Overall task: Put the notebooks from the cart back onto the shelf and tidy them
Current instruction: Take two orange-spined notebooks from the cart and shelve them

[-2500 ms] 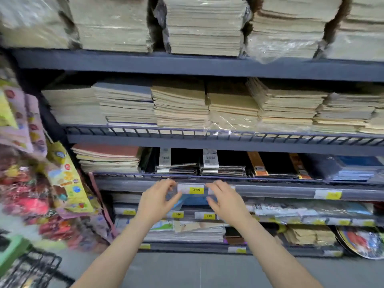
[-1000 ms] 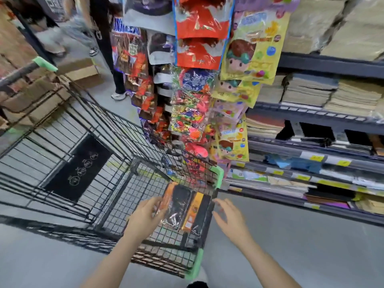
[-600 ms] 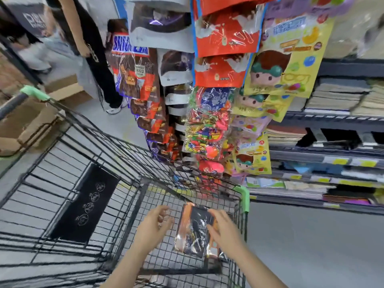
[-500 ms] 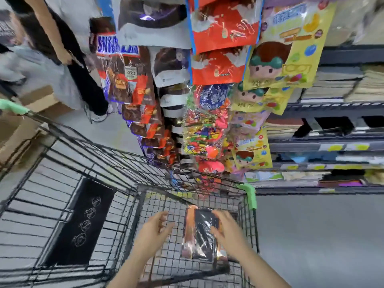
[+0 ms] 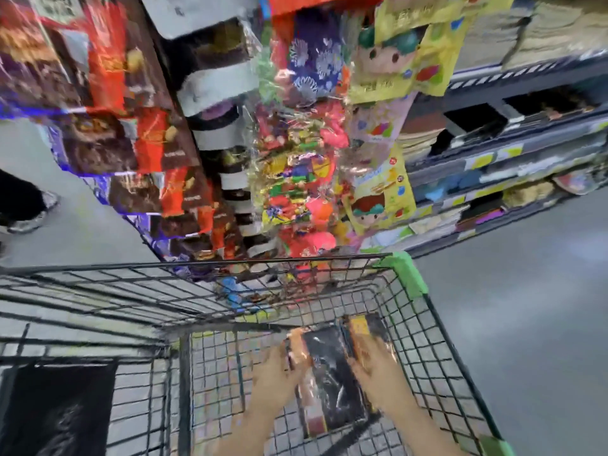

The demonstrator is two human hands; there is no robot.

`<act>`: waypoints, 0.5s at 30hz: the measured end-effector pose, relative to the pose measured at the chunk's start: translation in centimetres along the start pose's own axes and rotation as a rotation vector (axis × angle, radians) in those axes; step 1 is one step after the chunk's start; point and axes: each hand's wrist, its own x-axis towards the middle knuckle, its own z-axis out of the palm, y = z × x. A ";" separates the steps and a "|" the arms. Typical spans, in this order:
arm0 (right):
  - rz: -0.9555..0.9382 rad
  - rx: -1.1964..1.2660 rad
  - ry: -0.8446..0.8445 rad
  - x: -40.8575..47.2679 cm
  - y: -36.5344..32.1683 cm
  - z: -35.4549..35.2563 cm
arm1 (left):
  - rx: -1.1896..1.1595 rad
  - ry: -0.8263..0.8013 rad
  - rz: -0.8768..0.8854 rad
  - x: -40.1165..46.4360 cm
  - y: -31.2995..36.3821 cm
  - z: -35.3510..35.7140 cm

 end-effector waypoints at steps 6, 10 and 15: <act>0.104 -0.007 0.026 2.3 4.2 2.8 | -0.308 0.107 -0.209 4.1 -2.7 8.1; 0.113 -0.021 0.076 2.9 5.8 3.4 | -0.346 0.305 -0.227 4.4 -3.0 9.2; 0.141 -0.041 0.062 2.6 6.0 4.2 | -0.439 0.399 -0.241 3.9 -2.7 8.8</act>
